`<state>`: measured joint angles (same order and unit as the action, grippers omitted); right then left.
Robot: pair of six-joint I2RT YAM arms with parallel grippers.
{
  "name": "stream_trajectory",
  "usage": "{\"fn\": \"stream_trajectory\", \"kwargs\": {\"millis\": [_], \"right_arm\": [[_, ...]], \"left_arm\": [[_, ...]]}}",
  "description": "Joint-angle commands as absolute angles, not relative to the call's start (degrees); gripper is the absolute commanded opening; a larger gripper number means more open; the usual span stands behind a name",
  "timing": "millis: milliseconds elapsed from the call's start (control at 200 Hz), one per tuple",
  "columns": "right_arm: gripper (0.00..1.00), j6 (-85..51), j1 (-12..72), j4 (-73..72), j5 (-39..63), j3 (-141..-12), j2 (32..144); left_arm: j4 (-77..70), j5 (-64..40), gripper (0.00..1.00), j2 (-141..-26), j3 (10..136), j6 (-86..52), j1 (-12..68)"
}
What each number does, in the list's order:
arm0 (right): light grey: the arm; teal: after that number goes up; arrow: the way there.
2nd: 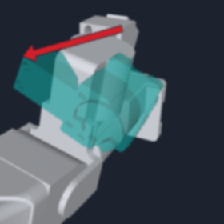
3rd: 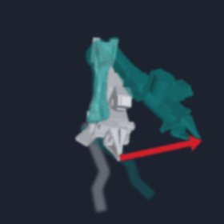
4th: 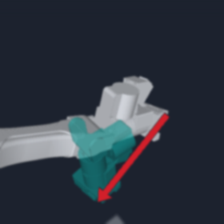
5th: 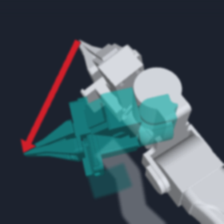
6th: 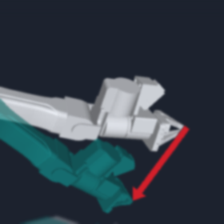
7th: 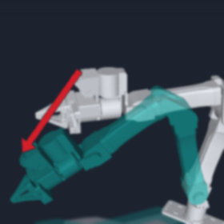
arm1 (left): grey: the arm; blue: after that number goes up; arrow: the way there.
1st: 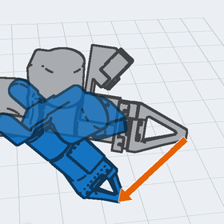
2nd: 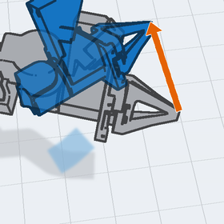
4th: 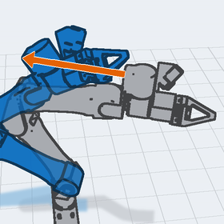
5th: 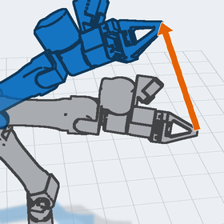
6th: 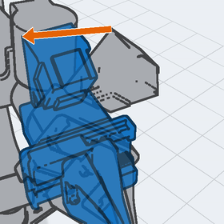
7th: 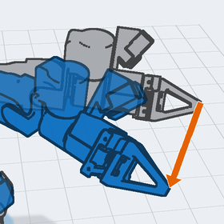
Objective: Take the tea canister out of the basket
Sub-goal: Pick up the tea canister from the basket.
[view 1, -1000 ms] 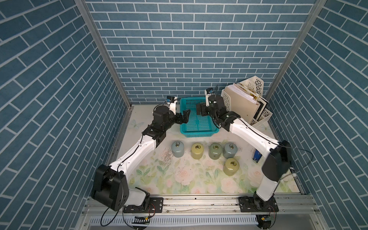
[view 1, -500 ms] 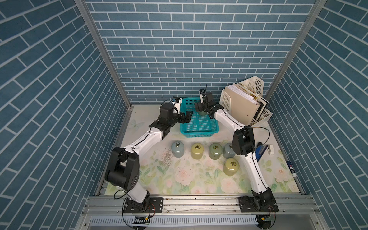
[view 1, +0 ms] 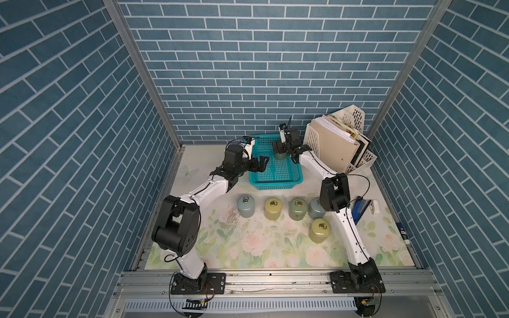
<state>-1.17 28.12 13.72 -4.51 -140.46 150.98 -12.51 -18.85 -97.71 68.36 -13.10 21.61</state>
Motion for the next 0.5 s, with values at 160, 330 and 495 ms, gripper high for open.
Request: {"fn": "stream_trajectory", "kwargs": {"millis": [160,330,495], "right_arm": [[1.00,-0.87,28.39,13.10,-0.43,-144.07,154.91],[0.99,-1.08,28.39,15.29,-3.10,-143.97,155.38],[0.97,-0.80,28.48,18.13,-9.71,-143.47,155.47]], "left_arm": [[-13.72,-19.33,1.00,-99.38,68.37,-11.60,21.24],[-13.79,-19.27,1.00,-99.49,68.07,-11.43,21.21],[-13.90,-19.57,1.00,-99.32,67.83,-11.61,21.18]]}}
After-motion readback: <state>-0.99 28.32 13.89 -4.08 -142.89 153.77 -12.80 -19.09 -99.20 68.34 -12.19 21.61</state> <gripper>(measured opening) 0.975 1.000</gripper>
